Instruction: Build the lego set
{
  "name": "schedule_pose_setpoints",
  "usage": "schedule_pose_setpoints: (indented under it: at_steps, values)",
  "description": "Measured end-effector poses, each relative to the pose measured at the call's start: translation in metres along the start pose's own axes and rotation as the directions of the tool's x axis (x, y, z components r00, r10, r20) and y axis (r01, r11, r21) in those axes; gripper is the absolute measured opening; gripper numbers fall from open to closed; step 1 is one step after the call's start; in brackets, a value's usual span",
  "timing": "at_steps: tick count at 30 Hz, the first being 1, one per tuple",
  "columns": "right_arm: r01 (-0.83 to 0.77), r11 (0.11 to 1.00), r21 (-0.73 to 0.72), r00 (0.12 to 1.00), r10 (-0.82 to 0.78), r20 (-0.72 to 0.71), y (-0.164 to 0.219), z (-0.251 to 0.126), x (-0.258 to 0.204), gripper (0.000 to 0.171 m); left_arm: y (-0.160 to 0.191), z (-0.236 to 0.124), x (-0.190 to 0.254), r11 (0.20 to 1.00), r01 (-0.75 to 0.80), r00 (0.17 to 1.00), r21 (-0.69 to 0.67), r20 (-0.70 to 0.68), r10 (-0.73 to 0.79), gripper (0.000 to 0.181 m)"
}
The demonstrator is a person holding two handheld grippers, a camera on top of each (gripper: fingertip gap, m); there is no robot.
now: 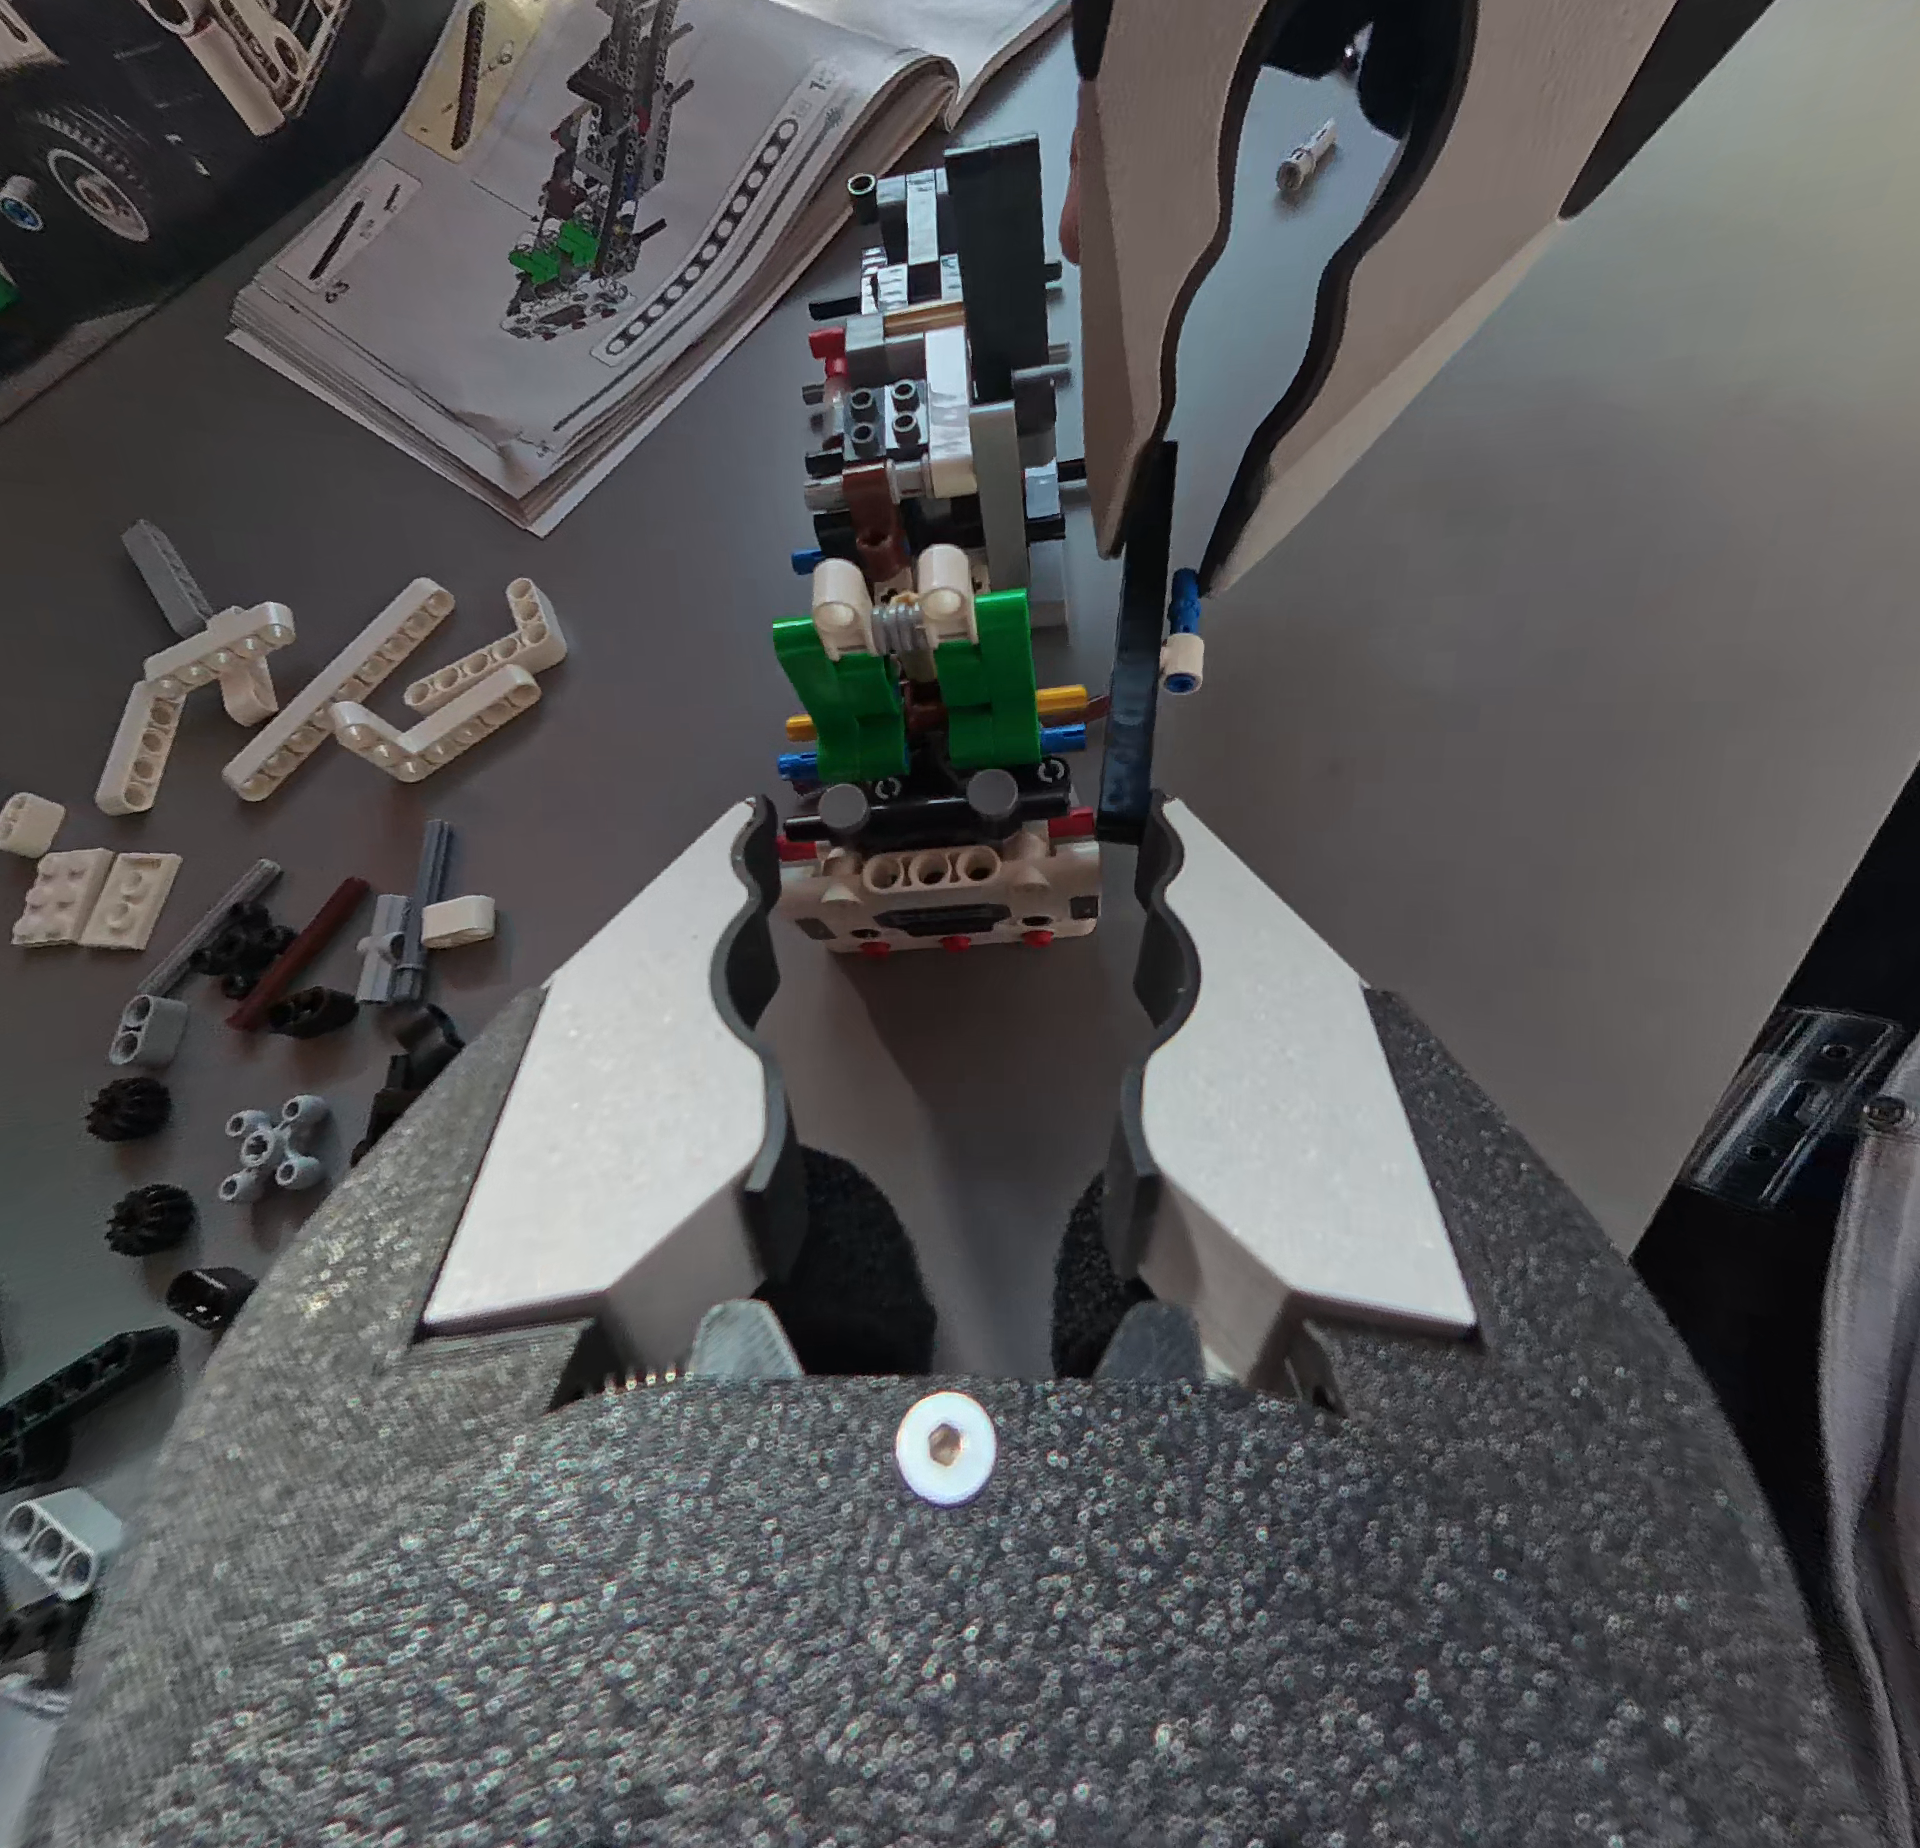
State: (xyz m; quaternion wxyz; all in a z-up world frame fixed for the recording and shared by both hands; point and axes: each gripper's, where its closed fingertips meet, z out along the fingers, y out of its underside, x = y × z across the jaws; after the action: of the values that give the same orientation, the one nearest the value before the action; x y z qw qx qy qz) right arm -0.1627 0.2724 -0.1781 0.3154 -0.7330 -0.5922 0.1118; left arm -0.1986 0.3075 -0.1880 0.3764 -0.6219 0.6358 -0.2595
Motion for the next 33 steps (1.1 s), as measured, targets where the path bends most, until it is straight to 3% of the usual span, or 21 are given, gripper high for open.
schedule_pose_setpoints:
  at_steps: [8,11,19,21,28,33]
  values:
    - [0.018,1.0,0.024,0.986,-0.013,-0.165,-0.002,0.002,0.013,0.016,0.0,-0.002,-0.004,0.998,0.06,0.998,0.008,0.003,-0.06,0.067]
    - [0.021,0.998,0.056,0.984,-0.011,-0.176,-0.008,-0.002,0.011,0.024,-0.006,-0.004,-0.002,0.993,0.109,0.993,0.041,-0.037,-0.108,0.063]
    - [0.039,0.995,0.089,0.989,-0.026,-0.148,-0.007,0.0,0.005,0.02,-0.006,-0.004,-0.001,0.996,0.083,0.996,0.042,-0.026,-0.082,0.063]
    - [0.108,0.991,0.074,0.975,-0.091,-0.202,-0.008,0.0,0.008,0.009,-0.006,-0.004,-0.001,0.995,0.087,0.996,0.041,-0.03,-0.086,0.063]
    - [0.408,0.91,-0.074,0.829,-0.403,-0.387,-0.004,0.008,0.011,0.005,0.0,-0.001,-0.001,0.996,0.087,0.996,0.004,-0.031,-0.087,0.067]
    - [0.454,0.884,-0.109,0.771,-0.452,-0.448,-0.005,0.009,0.015,0.005,-0.001,-0.002,-0.002,0.993,0.12,0.992,0.01,-0.051,-0.119,0.067]
